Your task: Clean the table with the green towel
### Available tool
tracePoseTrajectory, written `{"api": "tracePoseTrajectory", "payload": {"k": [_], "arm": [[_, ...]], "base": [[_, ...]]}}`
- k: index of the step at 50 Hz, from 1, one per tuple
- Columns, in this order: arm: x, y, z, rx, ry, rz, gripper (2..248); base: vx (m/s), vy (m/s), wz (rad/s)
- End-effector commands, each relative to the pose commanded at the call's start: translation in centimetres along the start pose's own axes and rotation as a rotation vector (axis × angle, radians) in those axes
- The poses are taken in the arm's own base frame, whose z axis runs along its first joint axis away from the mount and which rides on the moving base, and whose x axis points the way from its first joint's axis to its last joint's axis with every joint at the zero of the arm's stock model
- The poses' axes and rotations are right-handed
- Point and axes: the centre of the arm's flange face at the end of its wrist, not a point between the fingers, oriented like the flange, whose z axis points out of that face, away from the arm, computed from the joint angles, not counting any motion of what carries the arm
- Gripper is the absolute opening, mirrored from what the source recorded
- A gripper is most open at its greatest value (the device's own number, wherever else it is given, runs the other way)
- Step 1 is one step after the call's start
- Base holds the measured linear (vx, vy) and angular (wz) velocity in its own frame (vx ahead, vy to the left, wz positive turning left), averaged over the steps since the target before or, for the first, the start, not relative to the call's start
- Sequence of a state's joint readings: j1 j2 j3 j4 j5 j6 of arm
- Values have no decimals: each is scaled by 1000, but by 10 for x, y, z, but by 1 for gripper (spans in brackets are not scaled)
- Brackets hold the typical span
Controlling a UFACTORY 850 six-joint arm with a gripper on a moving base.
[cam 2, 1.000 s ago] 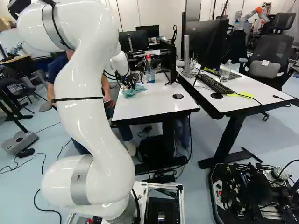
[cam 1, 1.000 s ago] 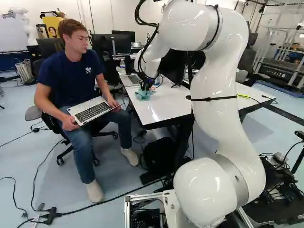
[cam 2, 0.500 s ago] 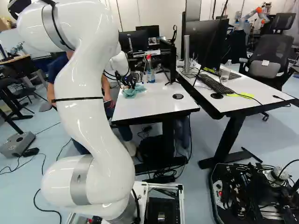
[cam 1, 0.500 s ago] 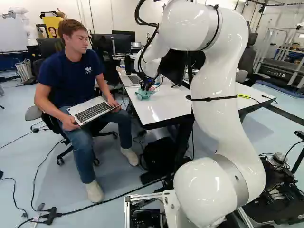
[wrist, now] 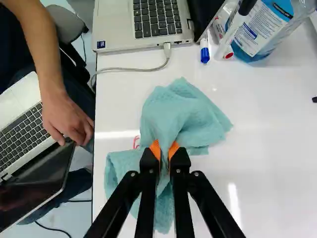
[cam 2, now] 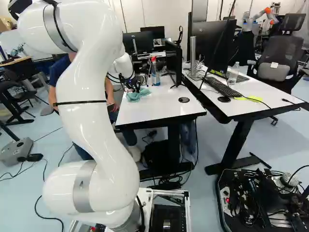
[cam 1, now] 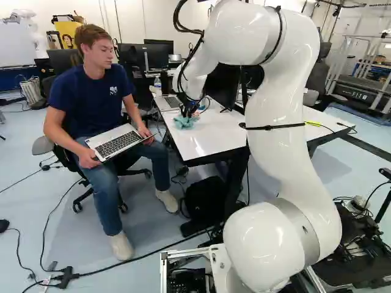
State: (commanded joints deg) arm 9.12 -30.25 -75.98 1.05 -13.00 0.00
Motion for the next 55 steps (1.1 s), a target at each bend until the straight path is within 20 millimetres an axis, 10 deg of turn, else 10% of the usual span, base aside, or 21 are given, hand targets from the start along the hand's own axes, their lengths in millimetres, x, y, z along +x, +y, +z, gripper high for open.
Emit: {"api": "tracePoseTrajectory", "payload": {"k": [35,55], "arm": [[1,-44,2,36,2,-56,39],[-21,-34,-15,28,-20,-46,39]], "base": [[0,0,0],[0,0,0]]}}
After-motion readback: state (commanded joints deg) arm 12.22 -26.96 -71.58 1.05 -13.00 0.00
